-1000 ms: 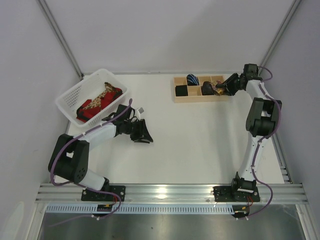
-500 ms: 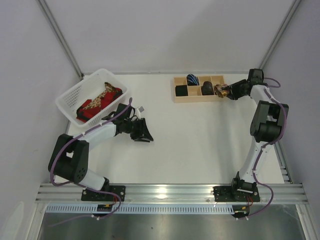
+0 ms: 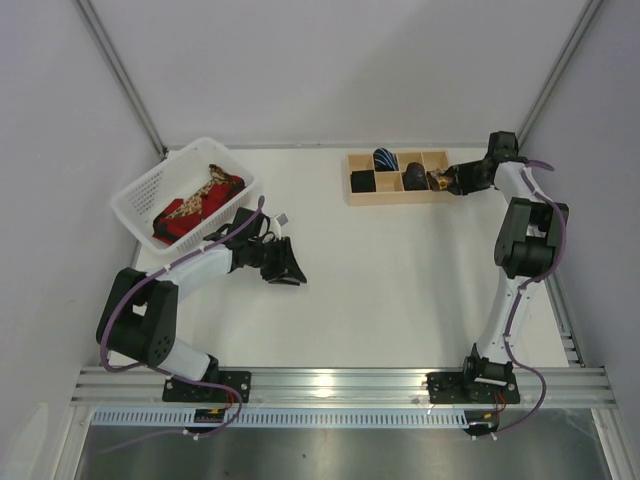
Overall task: Roll the ties
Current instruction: Place the rolled tie into the container
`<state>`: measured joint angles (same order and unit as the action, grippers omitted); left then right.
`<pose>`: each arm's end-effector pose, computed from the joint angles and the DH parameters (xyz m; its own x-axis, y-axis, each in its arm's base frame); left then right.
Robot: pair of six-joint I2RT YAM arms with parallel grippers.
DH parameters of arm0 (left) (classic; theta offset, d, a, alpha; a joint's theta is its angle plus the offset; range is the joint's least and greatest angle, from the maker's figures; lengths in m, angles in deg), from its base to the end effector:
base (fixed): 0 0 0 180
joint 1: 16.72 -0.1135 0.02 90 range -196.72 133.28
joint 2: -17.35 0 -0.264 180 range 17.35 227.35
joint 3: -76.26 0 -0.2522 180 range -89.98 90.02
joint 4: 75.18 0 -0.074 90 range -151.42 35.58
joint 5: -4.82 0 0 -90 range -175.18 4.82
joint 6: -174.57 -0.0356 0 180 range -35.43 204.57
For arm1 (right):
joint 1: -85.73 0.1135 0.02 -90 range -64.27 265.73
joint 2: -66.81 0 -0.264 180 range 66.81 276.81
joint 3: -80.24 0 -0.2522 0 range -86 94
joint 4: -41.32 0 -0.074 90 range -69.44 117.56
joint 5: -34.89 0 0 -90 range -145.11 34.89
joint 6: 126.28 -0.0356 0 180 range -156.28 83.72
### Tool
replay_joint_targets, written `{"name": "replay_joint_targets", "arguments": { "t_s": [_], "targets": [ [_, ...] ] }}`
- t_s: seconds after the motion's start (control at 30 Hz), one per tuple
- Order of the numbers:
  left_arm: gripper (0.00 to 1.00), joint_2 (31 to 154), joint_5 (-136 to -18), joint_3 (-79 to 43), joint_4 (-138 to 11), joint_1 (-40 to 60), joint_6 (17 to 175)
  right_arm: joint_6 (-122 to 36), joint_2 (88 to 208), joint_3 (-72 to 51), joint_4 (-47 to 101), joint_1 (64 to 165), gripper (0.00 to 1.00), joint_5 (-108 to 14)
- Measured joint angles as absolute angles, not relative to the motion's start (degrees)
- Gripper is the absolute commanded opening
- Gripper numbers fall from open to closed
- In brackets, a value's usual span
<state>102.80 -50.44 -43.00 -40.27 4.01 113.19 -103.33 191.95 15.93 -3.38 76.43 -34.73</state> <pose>0.2551 -0.1182 0.1822 -0.9767 -0.0512 -0.2085 0.1055 0.7314 -0.6738 0.4793 -0.0659 0.2009 -0.3577 0.9333 0.0316 0.7172 0.2529 0.6494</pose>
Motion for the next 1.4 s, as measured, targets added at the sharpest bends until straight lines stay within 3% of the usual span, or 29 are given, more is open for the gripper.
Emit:
{"name": "replay_joint_targets", "arguments": {
  "t_s": [0.37, 0.83, 1.2, 1.4],
  "targets": [
    [0.35, 102.78, -50.46, -43.0, -40.32, 3.99, 113.52, -105.05, 191.49, 16.85, -15.42, 77.81, 0.0, -38.79],
    [0.35, 102.63, -50.44, -43.04, -40.3, 3.99, 113.48, -112.27, 177.48, -0.13, -28.34, 80.28, 0.0, -44.34],
    [0.35, 102.63, -50.41, -43.04, -40.19, 3.97, 113.41, -127.04, 176.02, -1.14, -29.98, 80.54, 0.0, -45.46],
    [0.35, 102.63, -50.41, -43.02, -39.31, 3.71, 112.95, -133.84, 175.99, -1.18, -30.5, 80.69, 0.05, -45.66]
  ]
}}
